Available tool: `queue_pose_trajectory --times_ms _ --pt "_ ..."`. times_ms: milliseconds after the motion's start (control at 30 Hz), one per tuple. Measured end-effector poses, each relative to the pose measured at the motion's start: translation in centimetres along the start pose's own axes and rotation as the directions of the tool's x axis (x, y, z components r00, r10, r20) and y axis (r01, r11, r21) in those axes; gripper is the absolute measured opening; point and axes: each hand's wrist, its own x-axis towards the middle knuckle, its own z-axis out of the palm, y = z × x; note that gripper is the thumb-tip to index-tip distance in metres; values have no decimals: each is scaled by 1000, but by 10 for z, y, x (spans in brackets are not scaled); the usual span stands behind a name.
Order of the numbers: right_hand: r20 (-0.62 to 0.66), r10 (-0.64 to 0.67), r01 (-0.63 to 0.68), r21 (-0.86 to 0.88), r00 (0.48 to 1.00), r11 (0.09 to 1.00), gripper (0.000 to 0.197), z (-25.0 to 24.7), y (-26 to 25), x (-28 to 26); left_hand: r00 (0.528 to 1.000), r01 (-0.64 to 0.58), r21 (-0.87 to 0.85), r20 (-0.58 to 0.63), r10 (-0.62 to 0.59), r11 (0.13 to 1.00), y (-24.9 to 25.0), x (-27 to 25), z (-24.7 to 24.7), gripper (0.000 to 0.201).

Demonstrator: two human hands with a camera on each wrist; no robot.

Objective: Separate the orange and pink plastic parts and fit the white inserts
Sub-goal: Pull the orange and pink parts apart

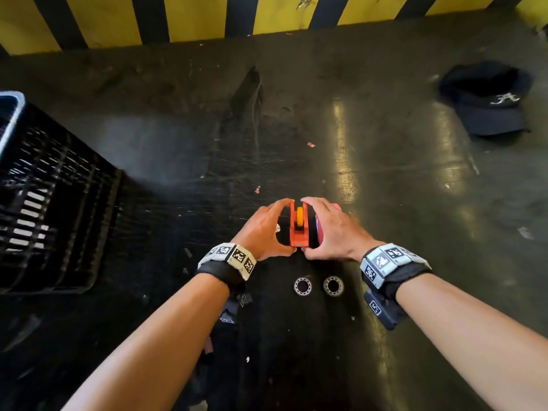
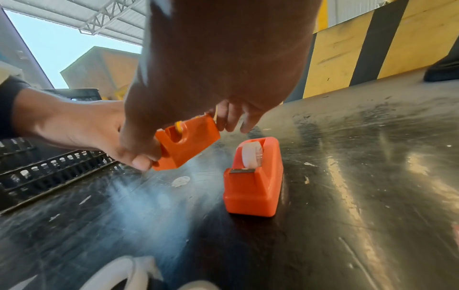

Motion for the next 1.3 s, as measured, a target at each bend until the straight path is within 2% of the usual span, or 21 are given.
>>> queue_pose_trajectory --times_ms 100,200,267,367,500,567,633,700,767,833,900,967,1100,1200,1233,1300 --pt "71 -16 14 30 997 999 109 1 -8 -5 999 30 -18 34 -29 999 -4 -8 -4 107" --pt "70 24 -28 60 997 998 107 -1 -7 -10 996 89 5 19 -89 996 -17 -19 -12 107" --pt "52 46 -50 77 998 996 106 -4 -5 -14 991 135 90 -15 -134 987 -28 -28 -18 106" --pt "39 52 -55 85 998 995 106 -3 -2 -18 980 193 313 -14 -198 930 -40 -37 -18 106" --pt "45 43 -48 99 998 994 109 4 -3 -19 958 247 398 37 -284 884 -41 -36 -8 113" --pt "45 19 -23 99 999 995 108 8 -5 -19 948 272 374 54 -314 887 -39 -36 -4 118" --pt "38 2 -6 101 999 995 109 10 -6 -20 956 272 302 21 -292 914 -32 -35 -2 117" --pt "25 -8 5 111 1000 994 110 11 -5 -21 983 180 179 -65 -171 967 -21 -33 -6 96" --pt "12 -18 16 130 1000 991 111 11 -4 -21 989 71 -29 -126 -74 997 -3 -28 -13 67" --pt "5 -32 31 149 999 988 111 13 -6 -22 996 47 -174 -63 -59 984 16 -22 -21 55" --pt "-9 -34 36 164 999 986 111 14 -8 -24 998 60 -225 13 -59 973 30 -18 -24 48" --pt "-19 -36 39 173 999 984 110 14 -9 -27 997 81 -272 39 -73 959 34 -16 -23 40" --pt "-11 -18 20 187 1000 982 111 15 -5 -32 997 69 -331 -16 -78 941 32 -23 -21 36" --pt "-14 4 -1 162 1000 987 111 11 -3 -36 984 102 -362 -104 -148 927 23 -34 -23 34" --pt "-12 6 -4 151 1000 989 111 9 -2 -37 980 122 -322 -114 -166 939 18 -40 -21 34" --pt "-12 19 -17 138 1000 990 111 7 -1 -40 981 153 -117 -100 -165 981 8 -54 -8 37"
